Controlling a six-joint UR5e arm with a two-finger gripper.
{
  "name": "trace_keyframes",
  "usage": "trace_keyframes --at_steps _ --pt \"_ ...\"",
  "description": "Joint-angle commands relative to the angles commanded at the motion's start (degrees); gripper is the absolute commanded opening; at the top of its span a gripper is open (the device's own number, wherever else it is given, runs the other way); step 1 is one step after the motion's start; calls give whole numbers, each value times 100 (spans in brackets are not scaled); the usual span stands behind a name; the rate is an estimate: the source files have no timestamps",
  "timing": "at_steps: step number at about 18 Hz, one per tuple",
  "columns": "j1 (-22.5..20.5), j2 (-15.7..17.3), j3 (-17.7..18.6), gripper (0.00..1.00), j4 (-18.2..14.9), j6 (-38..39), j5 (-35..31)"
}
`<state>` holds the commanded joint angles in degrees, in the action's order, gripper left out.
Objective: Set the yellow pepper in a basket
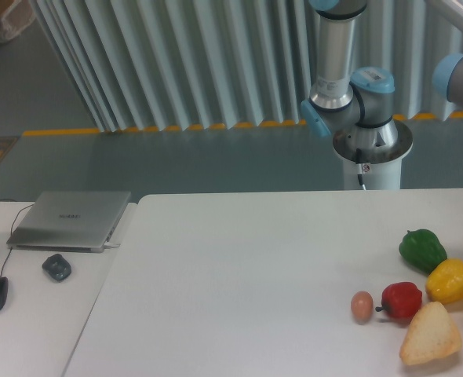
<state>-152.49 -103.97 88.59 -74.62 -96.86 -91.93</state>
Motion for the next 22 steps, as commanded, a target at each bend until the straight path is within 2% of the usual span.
trace_keyframes --at_steps 11,17,20,21,22 --pt "-175 -35 0 100 -18 -26 -9" --pt "-246 17 114 100 167 -9 26" --pt "-141 9 53 100 167 17 61" --pt "-1 -26 9 100 167 139 149" --pt "313 -131 -87 100 167 654 263"
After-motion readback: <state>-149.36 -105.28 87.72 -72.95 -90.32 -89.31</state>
